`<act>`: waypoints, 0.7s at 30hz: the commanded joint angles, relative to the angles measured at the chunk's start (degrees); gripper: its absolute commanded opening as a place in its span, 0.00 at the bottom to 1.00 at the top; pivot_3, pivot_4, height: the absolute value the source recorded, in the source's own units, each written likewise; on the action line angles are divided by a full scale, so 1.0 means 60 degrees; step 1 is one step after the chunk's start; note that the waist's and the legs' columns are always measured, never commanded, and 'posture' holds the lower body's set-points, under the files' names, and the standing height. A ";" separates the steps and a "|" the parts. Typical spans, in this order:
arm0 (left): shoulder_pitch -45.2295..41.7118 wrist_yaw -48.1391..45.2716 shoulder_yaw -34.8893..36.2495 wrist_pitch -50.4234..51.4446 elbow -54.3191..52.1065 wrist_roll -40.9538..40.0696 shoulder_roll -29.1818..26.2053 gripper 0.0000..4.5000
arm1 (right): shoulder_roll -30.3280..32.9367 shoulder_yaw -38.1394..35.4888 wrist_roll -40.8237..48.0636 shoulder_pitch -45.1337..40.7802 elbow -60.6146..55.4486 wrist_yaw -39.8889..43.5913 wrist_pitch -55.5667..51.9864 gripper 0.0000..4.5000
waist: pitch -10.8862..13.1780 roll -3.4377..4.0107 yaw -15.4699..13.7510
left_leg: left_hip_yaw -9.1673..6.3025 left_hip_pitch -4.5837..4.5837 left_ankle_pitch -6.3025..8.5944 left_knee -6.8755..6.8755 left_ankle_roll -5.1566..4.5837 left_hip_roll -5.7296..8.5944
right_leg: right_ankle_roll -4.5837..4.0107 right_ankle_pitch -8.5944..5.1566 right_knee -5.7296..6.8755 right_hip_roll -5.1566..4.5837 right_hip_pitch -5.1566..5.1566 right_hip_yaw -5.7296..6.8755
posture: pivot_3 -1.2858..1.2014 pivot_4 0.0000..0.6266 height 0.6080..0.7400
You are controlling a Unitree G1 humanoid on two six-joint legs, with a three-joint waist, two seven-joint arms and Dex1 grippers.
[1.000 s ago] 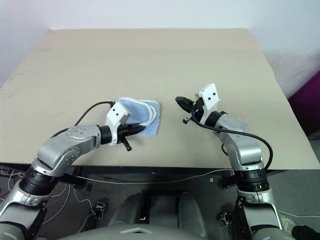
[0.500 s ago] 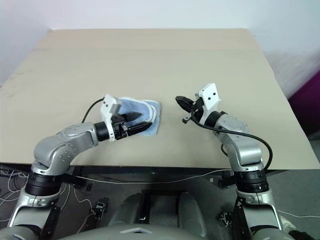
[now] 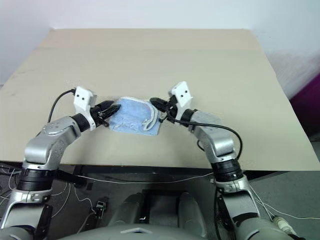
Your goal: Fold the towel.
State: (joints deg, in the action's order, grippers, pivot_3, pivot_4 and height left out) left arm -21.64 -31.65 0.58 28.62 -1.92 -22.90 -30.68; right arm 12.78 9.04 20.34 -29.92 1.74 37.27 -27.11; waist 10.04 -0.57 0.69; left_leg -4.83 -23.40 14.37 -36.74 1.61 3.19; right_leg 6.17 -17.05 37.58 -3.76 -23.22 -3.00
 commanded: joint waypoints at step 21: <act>0.0725 -0.0877 0.1465 -0.1477 0.0221 0.0530 -0.0334 0.00 | 0.0495 -0.1556 0.1710 0.1187 -0.1759 -0.0092 -0.2550 0.20 | -0.0011 0.0001 0.0078 | -0.0004 -0.0007 0.0000 -0.0009 0.0000 -0.0012 | 0.0000 0.0000 0.0024 -0.0005 -0.0018 -0.0004 | 0.52 0.24 1.00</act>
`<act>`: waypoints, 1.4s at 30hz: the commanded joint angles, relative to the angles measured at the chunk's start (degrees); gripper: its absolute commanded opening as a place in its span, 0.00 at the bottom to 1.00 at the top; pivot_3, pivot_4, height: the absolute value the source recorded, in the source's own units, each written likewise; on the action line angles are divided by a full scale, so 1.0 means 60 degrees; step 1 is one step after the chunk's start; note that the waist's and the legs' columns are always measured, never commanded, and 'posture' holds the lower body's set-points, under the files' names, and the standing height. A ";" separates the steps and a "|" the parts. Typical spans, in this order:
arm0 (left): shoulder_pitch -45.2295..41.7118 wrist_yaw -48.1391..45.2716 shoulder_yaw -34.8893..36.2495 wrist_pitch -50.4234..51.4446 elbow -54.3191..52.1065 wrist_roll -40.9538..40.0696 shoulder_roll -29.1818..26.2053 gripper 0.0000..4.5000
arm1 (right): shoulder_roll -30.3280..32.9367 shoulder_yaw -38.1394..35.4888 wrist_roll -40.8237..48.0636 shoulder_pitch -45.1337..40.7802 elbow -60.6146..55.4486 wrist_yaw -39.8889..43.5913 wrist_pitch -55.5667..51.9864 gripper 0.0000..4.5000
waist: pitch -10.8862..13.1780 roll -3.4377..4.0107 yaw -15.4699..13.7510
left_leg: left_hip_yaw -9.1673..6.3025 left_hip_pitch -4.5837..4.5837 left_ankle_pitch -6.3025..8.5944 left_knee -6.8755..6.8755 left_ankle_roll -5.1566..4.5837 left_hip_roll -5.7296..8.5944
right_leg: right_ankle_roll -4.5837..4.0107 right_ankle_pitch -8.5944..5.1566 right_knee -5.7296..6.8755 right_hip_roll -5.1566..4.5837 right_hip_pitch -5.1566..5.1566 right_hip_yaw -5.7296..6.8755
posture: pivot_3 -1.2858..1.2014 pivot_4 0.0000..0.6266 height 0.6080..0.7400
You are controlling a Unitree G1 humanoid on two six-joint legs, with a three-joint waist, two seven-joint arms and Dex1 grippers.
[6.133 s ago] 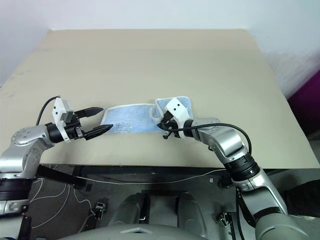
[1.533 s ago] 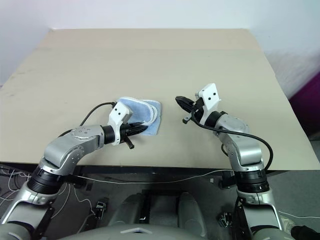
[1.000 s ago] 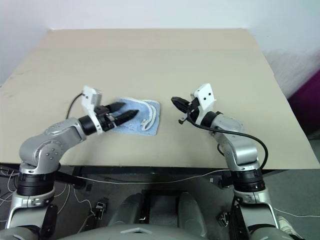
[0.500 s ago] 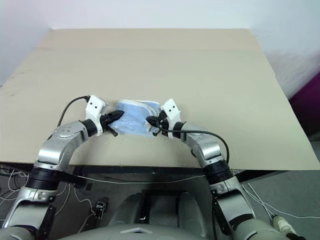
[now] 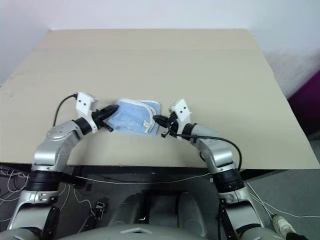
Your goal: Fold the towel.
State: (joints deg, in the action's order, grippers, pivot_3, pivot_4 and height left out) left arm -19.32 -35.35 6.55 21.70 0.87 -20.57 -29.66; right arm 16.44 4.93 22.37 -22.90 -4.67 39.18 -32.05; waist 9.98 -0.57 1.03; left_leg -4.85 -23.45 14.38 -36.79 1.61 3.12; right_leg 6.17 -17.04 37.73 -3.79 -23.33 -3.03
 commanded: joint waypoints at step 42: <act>0.2368 -0.1696 0.1375 -0.0279 -0.1284 -0.0768 -0.1538 0.00 | -0.3219 -0.1428 0.2527 -0.3620 0.4887 -0.1461 -0.5399 0.99 | -0.0014 -0.0014 0.0728 | 0.0037 0.0035 -0.0014 0.0109 0.0022 -0.0047 | -0.0028 0.0002 0.0016 0.0036 -0.0048 -0.0039 | 0.52 0.24 1.00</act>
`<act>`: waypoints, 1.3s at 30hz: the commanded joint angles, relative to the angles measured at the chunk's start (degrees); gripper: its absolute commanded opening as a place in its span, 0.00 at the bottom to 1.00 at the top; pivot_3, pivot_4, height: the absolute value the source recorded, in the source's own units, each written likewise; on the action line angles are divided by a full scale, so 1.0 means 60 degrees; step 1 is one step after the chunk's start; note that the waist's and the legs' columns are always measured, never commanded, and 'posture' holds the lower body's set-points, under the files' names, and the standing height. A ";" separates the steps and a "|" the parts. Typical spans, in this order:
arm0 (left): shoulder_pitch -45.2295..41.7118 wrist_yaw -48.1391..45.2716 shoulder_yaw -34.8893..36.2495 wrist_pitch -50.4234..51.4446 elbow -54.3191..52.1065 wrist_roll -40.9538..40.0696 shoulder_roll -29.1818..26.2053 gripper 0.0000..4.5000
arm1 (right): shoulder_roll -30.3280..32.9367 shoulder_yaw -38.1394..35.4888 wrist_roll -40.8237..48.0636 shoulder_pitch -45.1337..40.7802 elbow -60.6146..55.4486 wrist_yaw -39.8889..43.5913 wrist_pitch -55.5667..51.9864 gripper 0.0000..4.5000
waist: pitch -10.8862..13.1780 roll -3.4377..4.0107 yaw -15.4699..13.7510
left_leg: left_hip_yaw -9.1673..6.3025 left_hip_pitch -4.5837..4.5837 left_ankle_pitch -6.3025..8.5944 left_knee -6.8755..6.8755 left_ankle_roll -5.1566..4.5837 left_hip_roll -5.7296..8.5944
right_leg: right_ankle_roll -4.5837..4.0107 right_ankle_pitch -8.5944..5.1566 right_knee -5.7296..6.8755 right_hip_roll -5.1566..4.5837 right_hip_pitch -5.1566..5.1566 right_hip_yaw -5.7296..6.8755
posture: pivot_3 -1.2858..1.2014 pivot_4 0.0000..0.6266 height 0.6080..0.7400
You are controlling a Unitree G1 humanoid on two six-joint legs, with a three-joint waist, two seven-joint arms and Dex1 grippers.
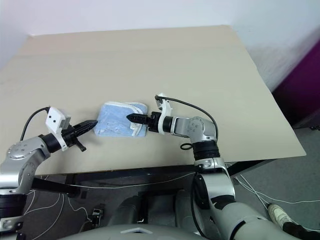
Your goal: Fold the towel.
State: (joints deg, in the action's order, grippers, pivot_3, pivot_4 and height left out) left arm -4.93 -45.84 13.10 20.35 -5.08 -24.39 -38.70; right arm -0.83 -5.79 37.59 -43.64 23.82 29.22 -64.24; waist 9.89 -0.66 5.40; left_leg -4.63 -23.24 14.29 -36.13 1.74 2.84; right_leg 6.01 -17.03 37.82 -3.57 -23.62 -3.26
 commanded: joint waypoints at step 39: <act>-0.1305 -0.0224 -0.1340 -0.0308 0.0358 0.0224 0.1224 0.00 | 0.1789 -0.7843 0.4620 0.1702 -0.3860 -0.8031 0.1731 0.01 | 0.0003 0.0005 -0.0608 | 0.0005 -0.0026 -0.0009 -0.0021 0.0005 0.0029 | 0.0000 0.0000 0.0017 -0.0024 -0.0007 0.0002 | 0.52 0.24 1.00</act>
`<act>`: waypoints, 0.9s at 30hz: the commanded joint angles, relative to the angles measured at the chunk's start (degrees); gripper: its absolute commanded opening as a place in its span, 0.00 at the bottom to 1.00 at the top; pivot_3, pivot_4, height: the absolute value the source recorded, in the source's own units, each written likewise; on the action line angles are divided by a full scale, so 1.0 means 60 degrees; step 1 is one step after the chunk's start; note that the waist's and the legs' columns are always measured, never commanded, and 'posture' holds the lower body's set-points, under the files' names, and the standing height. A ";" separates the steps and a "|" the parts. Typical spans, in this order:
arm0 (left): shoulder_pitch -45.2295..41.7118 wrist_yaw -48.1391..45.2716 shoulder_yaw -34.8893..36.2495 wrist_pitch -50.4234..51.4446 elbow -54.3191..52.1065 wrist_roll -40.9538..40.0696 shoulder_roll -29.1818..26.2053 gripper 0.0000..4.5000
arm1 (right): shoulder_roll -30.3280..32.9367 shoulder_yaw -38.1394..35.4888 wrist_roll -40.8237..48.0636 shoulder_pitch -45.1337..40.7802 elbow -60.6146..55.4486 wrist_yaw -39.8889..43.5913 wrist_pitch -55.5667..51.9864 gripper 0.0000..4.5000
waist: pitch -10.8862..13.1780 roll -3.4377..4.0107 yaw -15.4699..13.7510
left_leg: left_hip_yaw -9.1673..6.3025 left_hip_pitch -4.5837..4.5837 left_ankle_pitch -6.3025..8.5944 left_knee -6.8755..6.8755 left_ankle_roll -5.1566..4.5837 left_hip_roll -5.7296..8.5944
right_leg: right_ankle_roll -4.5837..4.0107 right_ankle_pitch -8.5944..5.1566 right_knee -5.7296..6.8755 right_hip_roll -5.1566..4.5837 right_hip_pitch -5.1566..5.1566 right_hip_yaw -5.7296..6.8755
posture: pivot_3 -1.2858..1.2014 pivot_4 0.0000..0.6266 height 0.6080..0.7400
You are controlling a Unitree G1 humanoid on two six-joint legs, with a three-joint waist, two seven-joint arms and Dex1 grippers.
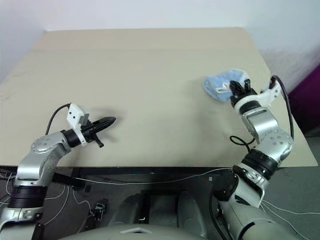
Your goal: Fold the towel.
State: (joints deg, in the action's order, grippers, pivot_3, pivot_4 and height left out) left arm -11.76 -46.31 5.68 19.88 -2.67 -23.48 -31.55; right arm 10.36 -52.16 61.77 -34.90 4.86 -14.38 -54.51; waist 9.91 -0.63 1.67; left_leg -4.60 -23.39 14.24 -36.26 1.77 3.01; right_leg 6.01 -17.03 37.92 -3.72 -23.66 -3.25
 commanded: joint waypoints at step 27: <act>-0.1253 0.0399 -0.0520 -0.0955 0.1547 0.0851 0.0868 0.00 | 0.1346 0.1742 0.1378 0.2905 -0.3102 -0.1867 0.2425 1.00 | 0.0000 0.0002 0.0094 | -0.0001 0.0007 -0.0001 -0.0013 -0.0004 0.0004 | 0.0003 -0.0002 0.0003 0.0019 0.0020 0.0006 | 0.52 0.24 1.00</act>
State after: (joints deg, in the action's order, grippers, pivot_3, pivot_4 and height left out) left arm -18.01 -46.10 1.77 16.63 5.85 -20.03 -26.59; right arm 15.63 -44.07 73.07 -17.93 -10.18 -29.49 -40.27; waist 9.91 -0.61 2.24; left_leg -4.60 -23.35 14.23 -36.35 1.74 3.04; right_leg 6.03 -17.04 37.94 -3.61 -23.54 -3.22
